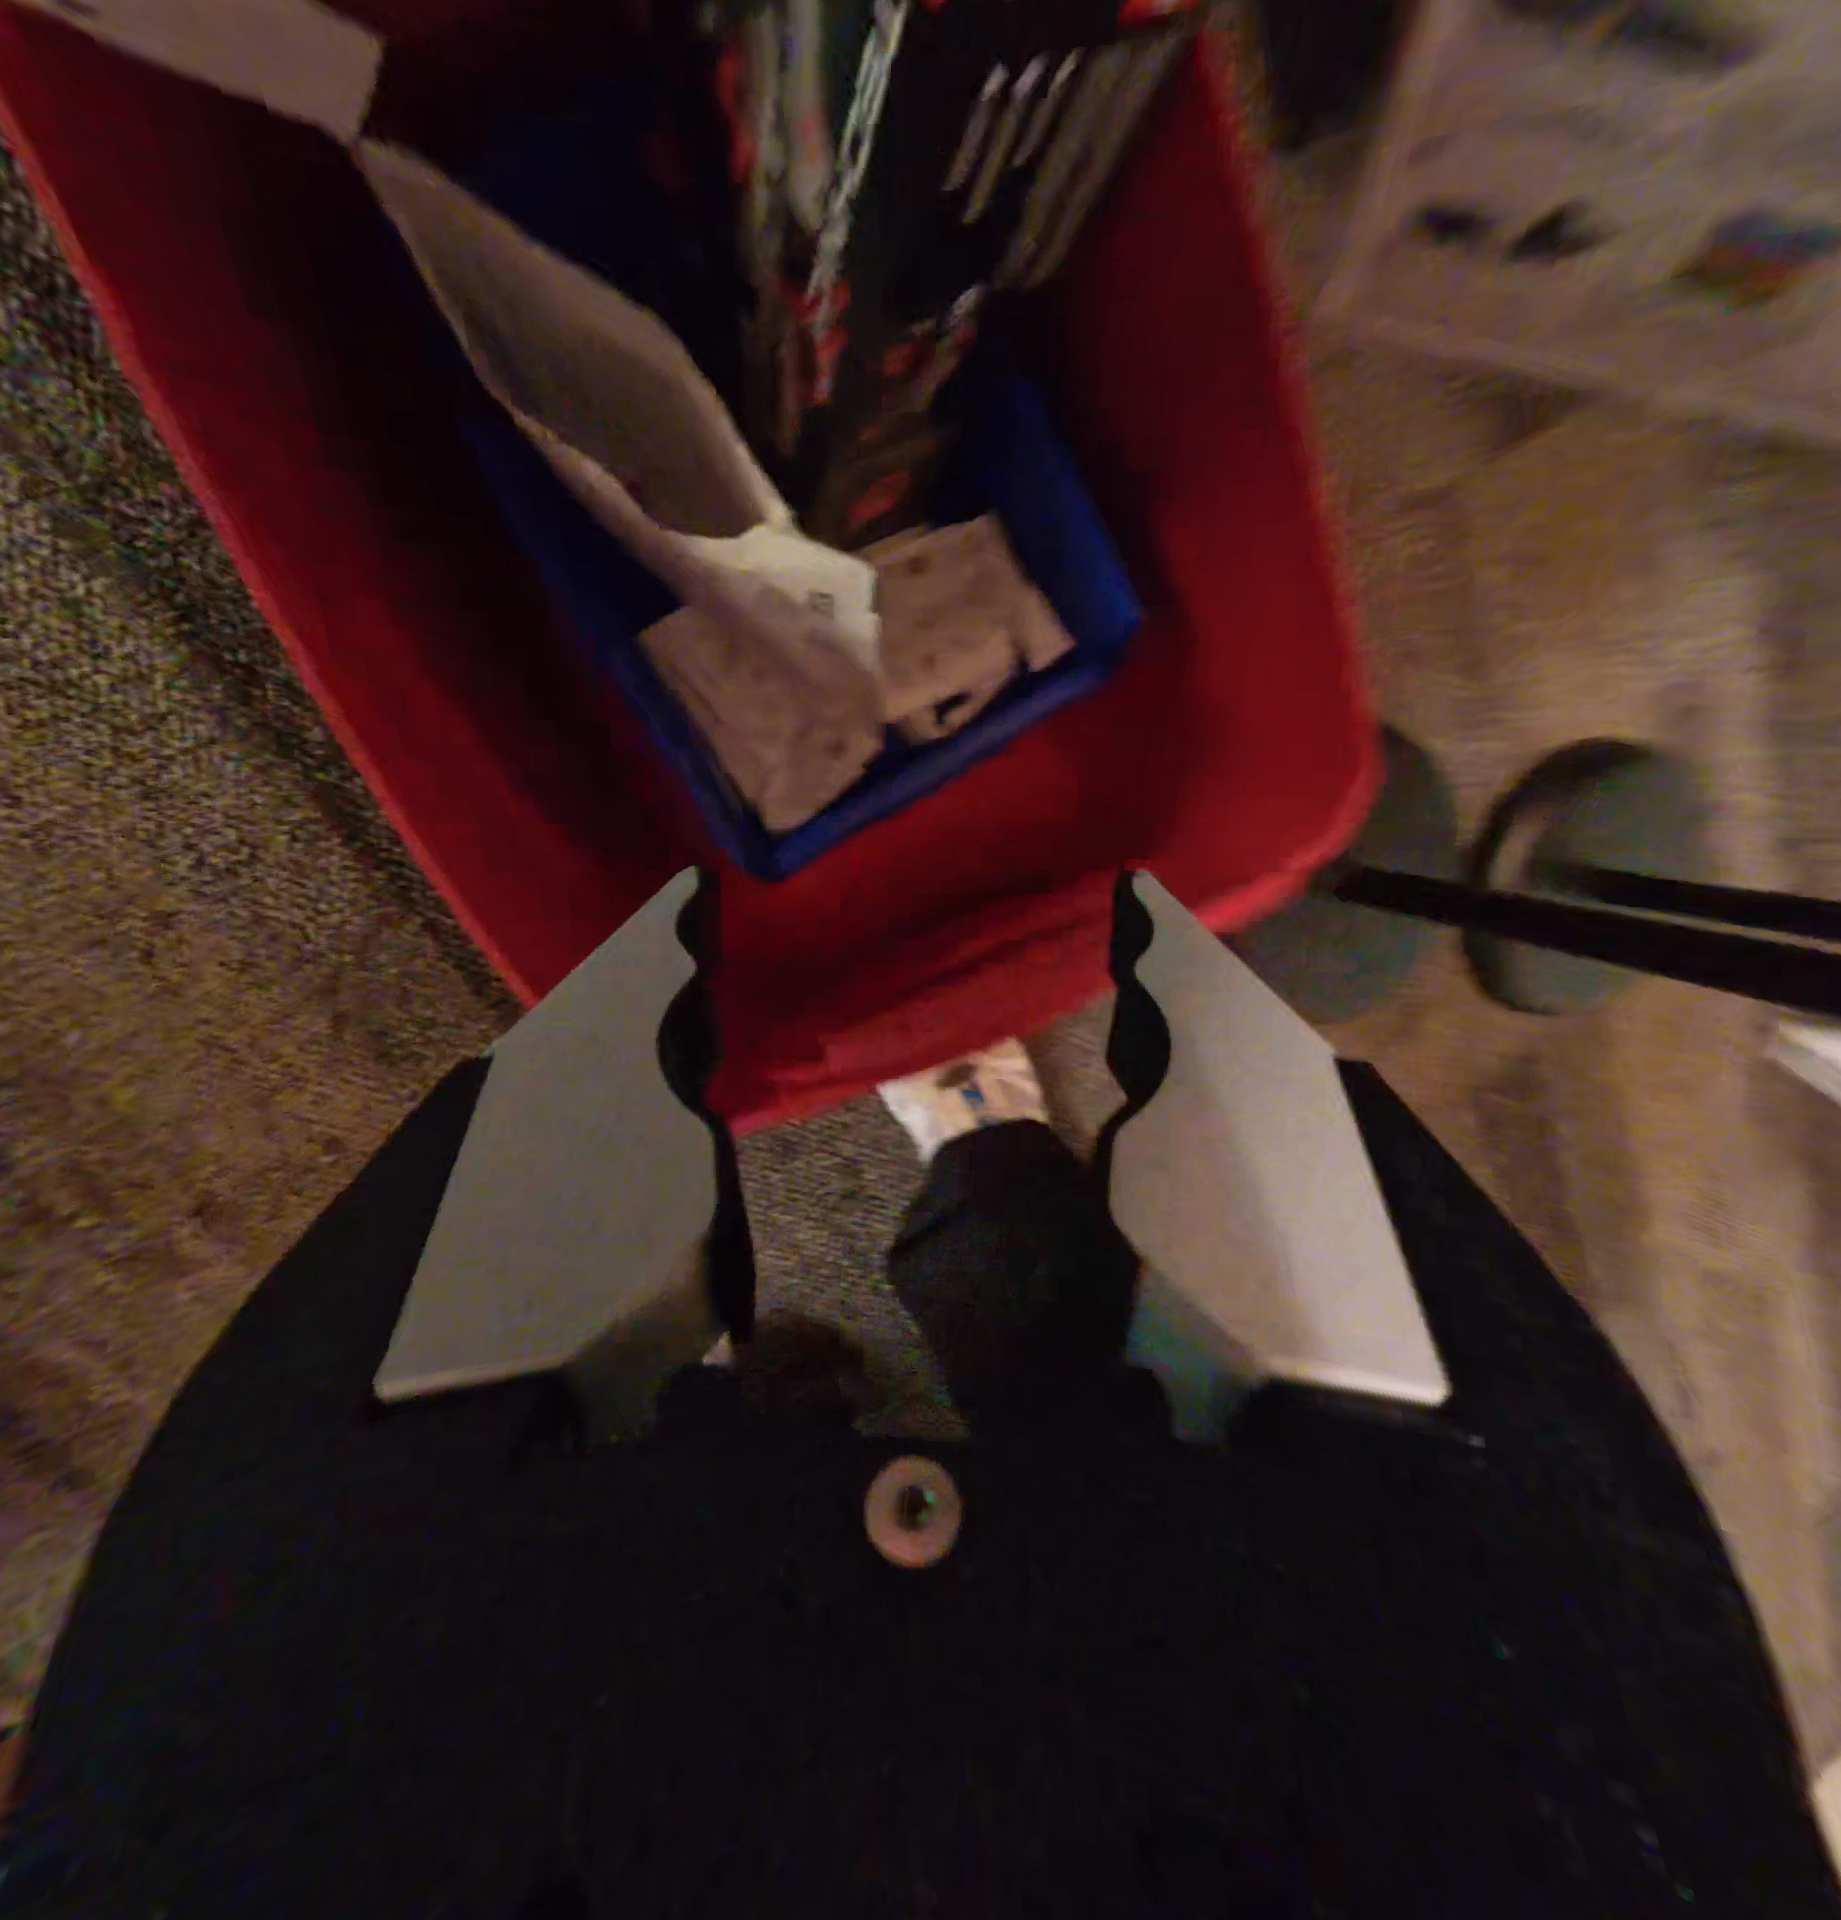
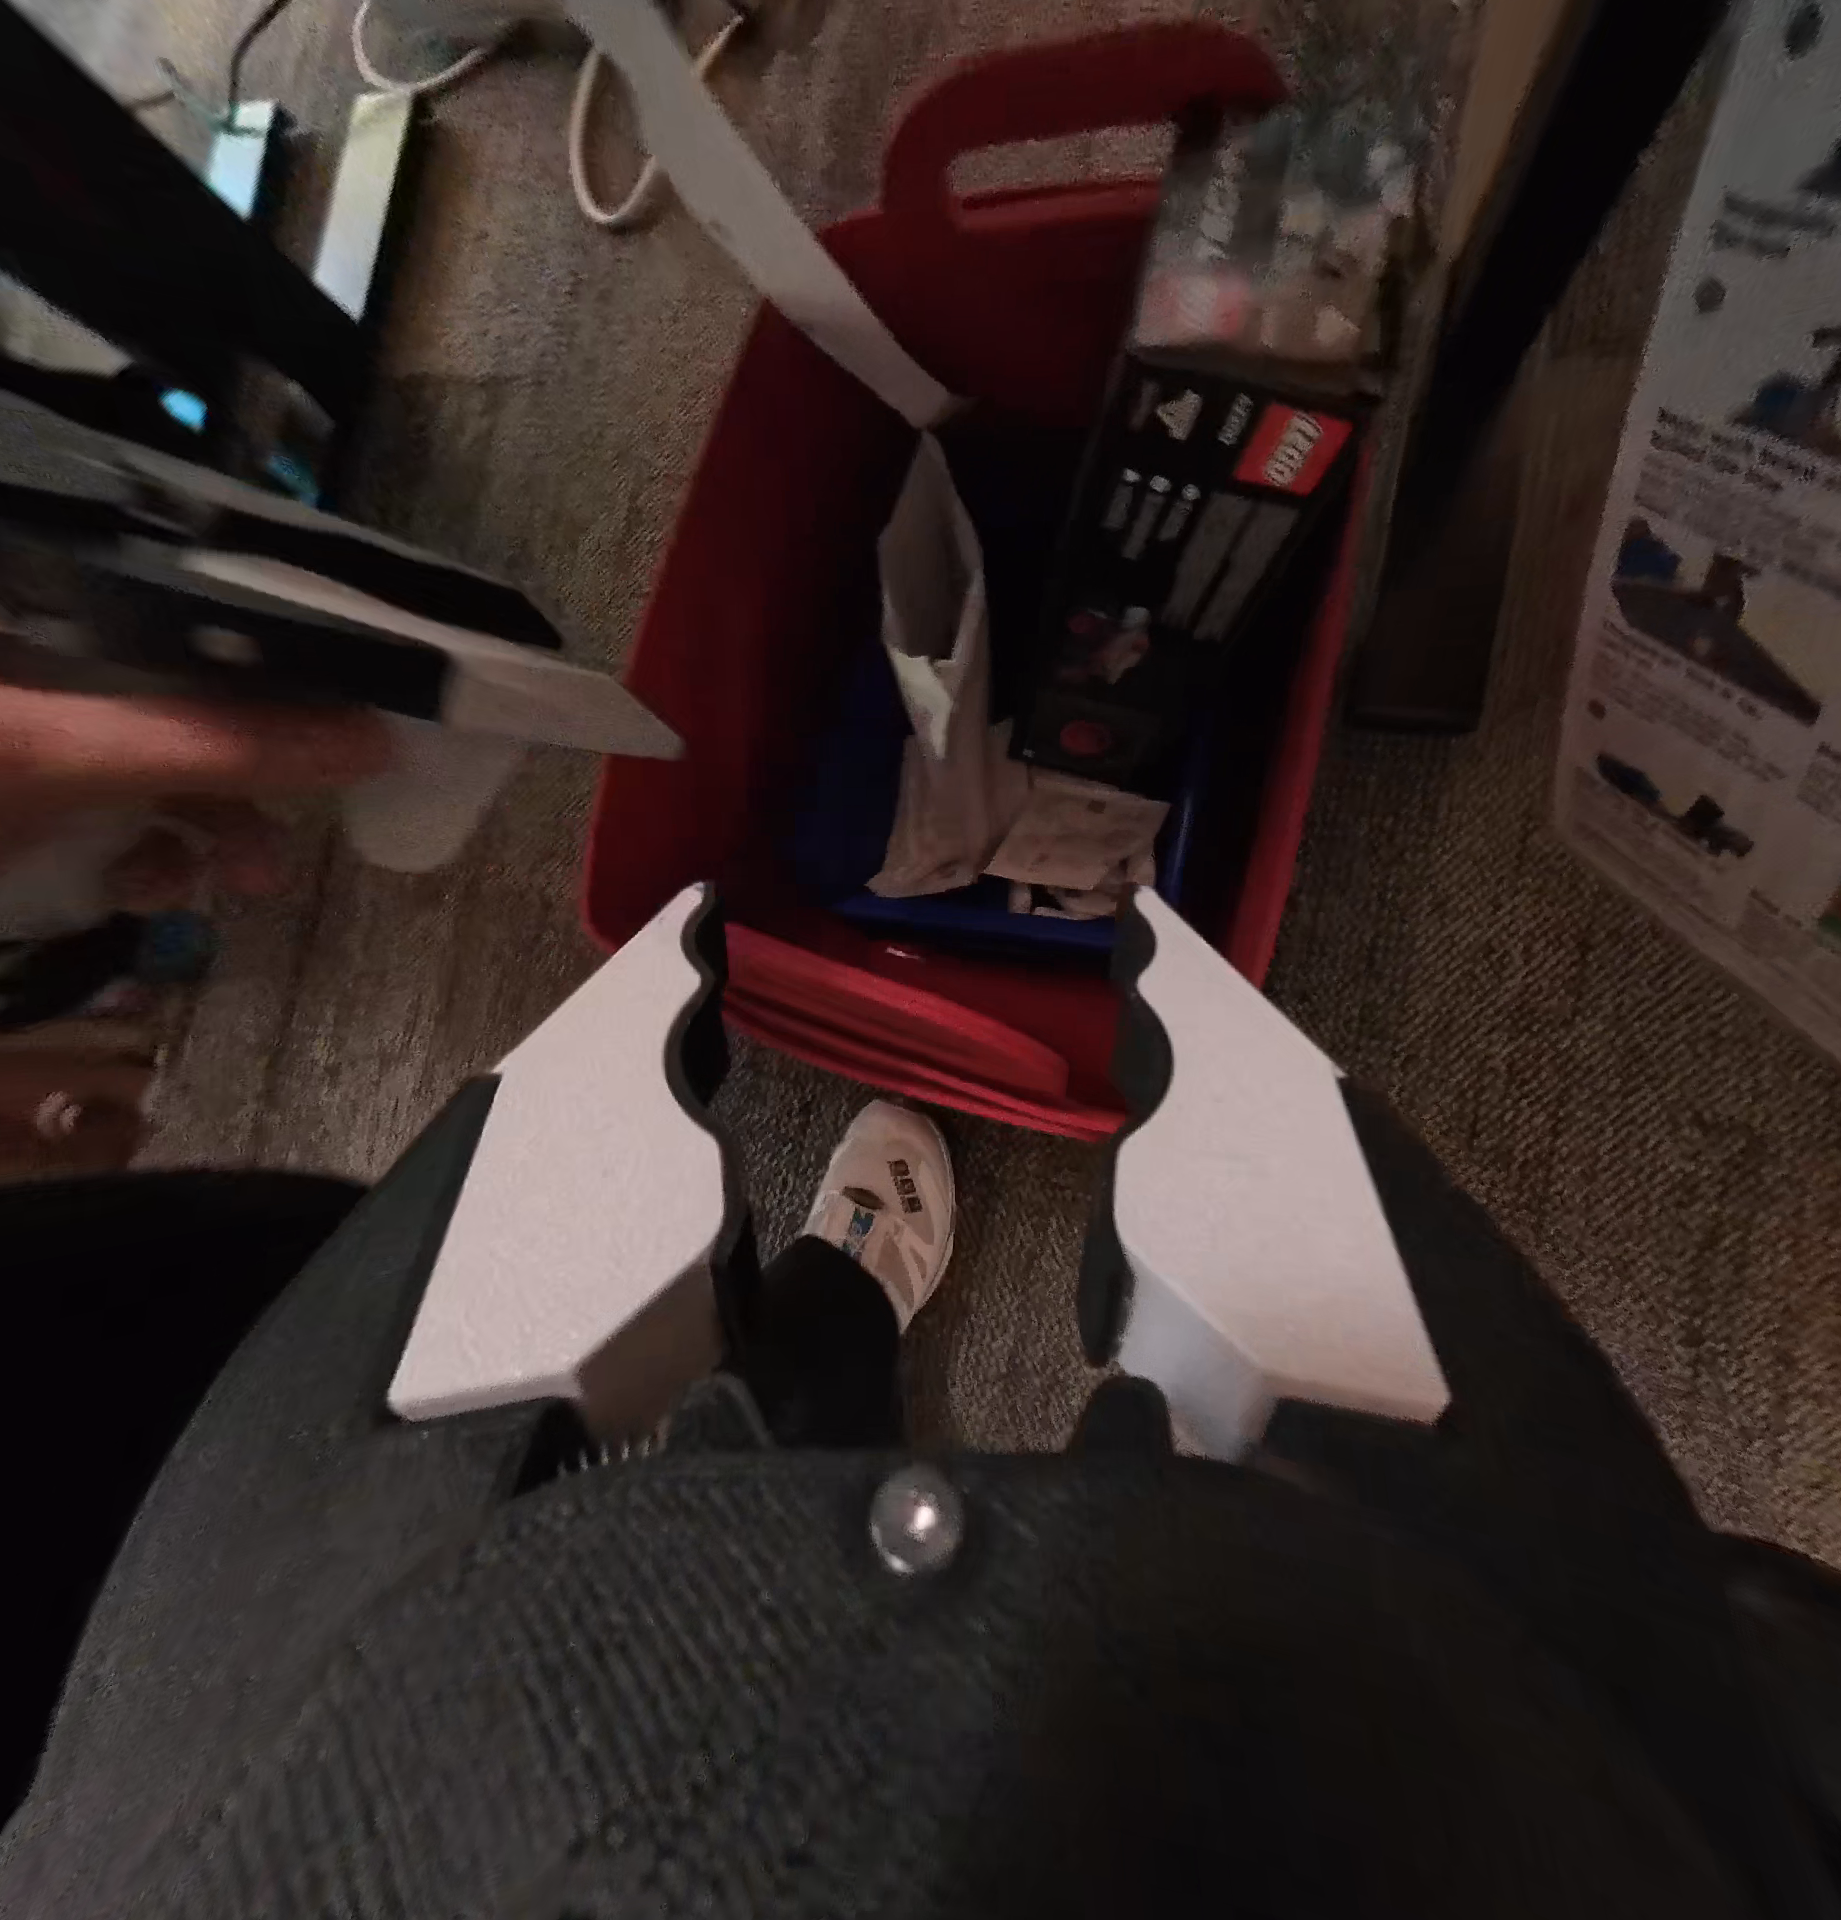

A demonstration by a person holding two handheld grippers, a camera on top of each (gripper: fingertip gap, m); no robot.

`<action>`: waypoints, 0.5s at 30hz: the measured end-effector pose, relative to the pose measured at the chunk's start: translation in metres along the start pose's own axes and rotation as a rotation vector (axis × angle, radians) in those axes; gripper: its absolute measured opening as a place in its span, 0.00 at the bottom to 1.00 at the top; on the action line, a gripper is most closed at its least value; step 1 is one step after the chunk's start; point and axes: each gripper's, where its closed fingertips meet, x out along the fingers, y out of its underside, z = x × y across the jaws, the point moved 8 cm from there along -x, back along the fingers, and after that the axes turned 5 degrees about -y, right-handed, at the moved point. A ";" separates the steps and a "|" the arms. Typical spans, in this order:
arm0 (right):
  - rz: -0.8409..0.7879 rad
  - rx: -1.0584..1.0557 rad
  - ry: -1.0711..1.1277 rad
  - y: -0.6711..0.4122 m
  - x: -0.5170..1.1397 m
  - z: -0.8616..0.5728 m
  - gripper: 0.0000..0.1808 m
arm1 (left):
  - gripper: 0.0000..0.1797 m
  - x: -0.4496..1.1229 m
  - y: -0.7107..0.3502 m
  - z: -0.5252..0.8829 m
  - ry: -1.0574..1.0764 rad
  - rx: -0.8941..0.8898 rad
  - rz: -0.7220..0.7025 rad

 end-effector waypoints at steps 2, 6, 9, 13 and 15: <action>0.032 -0.061 -0.007 -0.011 -0.015 0.022 0.41 | 0.41 -0.059 0.007 0.002 0.094 -0.025 -0.078; 0.028 -0.200 -0.040 -0.044 -0.047 0.080 0.41 | 0.41 -0.176 0.016 0.025 0.146 0.029 -0.252; 0.015 -0.378 -0.015 -0.077 -0.073 0.130 0.41 | 0.44 -0.255 0.014 0.060 0.095 0.092 -0.407; -0.086 -0.460 -0.011 -0.144 -0.096 0.196 0.44 | 0.47 -0.339 -0.003 0.124 0.030 0.090 -0.507; -0.113 -0.524 -0.044 -0.180 -0.097 0.225 0.45 | 0.48 -0.371 -0.013 0.159 -0.022 0.090 -0.534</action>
